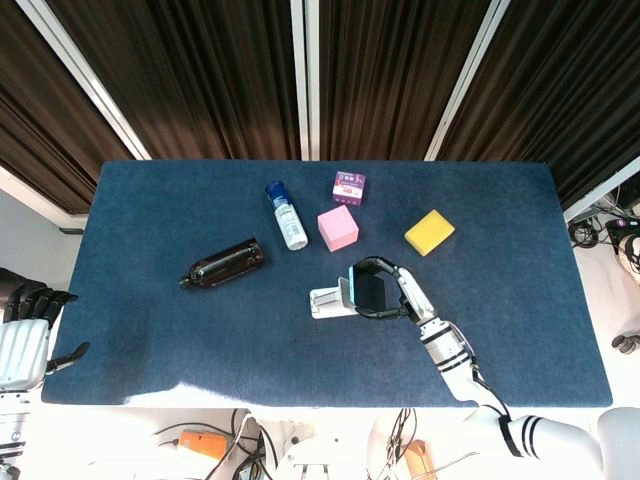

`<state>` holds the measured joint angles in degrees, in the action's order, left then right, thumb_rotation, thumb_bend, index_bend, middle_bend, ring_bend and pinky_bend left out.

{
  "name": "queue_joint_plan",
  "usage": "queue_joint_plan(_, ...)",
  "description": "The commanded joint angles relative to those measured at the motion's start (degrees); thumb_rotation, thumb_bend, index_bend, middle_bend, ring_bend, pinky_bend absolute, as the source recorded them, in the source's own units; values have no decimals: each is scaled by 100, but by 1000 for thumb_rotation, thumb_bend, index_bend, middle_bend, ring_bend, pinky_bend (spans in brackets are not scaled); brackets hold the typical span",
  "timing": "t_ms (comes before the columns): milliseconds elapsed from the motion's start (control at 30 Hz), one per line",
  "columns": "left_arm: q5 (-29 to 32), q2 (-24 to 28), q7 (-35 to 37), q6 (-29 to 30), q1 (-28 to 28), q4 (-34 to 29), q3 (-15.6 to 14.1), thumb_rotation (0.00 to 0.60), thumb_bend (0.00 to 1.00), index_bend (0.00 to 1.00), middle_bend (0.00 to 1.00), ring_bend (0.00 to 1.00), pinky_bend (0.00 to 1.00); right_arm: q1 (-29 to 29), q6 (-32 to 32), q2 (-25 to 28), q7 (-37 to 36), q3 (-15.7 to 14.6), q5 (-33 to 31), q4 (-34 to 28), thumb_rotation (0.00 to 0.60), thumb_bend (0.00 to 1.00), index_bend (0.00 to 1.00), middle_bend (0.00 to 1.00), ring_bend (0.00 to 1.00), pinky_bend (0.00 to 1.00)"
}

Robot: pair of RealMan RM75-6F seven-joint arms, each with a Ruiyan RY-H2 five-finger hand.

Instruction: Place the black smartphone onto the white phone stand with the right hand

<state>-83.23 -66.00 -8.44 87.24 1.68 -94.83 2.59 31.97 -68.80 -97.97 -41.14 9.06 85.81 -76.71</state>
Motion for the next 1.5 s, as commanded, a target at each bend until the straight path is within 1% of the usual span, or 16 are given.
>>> queue_joint_plan(33,21,0,4,-13,0,4,2,600,81,270,238,142,0,43,-87,-409,-360,65,-42,411,600,448,632,463,345,425)
queue_joint_plan(167,39,-11,40,-10,-13,33,-2,600,81,270,238,142,0,109,-86,-595,-758,101,0,632,600,448,614,455,341,417)
queue_joint_plan(467,63,-32,80,-24,-21,85,-8,600,81,270,238,142,0,253,-69,-638,-1277,50,207,917,600,448,573,438,317,390)
queue_joint_plan(767,68,-21,47,-19,-25,55,-8,600,81,270,238,142,0,388,-50,-794,-1556,20,286,1223,600,448,533,413,297,376)
queue_joint_plan(1267,78,2,-34,-23,-14,-13,0,600,81,270,238,142,0,443,-38,-835,-1924,-94,322,1430,600,446,397,344,238,330)
queue_joint_plan(1333,79,0,-33,-20,-16,-13,-1,600,81,270,238,142,0,441,-40,-826,-1954,-116,331,1441,600,425,361,325,222,307)
queue_joint_plan(1500,77,-3,-31,-22,-14,-9,0,600,81,270,238,142,0,421,-92,-808,-1997,-155,351,1437,600,324,271,279,185,256)
